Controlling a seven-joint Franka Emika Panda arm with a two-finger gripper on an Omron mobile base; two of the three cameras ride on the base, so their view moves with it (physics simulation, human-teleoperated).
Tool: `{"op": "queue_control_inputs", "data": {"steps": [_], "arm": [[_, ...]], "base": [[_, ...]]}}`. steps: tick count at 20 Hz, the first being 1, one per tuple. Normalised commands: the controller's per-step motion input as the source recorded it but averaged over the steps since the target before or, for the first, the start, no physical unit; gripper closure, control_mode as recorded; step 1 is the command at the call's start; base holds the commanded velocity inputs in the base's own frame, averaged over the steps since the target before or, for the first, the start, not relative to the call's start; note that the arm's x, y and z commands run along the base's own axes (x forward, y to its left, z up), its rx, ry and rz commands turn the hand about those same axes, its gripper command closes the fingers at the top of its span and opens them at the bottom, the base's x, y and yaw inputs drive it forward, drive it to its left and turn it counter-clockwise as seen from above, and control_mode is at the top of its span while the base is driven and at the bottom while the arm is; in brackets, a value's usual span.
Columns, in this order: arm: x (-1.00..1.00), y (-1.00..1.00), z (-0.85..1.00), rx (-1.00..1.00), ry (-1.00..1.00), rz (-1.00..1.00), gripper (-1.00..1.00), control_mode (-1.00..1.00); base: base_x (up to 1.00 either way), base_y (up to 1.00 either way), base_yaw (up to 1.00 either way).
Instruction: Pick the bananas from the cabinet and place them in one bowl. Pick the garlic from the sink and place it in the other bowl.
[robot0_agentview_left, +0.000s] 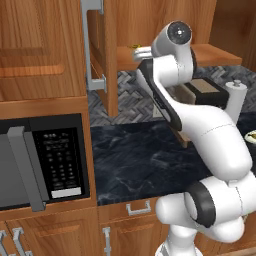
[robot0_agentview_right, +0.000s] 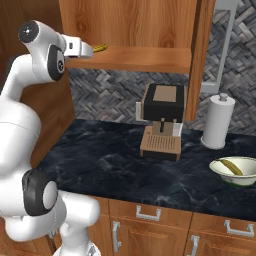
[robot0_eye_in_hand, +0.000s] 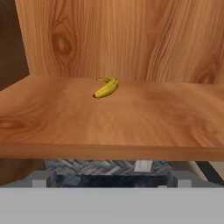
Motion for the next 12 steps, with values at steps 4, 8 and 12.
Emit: {"op": "queue_control_inputs", "data": {"steps": [4,8,12], "arm": [[0.45,0.18,0.0,0.0,0.0,0.0,-1.0,-1.0],[0.41,0.11,0.0,0.01,0.0,0.0,-1.0,-1.0],[0.44,0.0,0.0,0.05,0.0,0.0,-1.0,-1.0]], "base": [[0.0,0.0,0.0],[0.0,0.0,0.0],[0.0,0.0,0.0]]}}
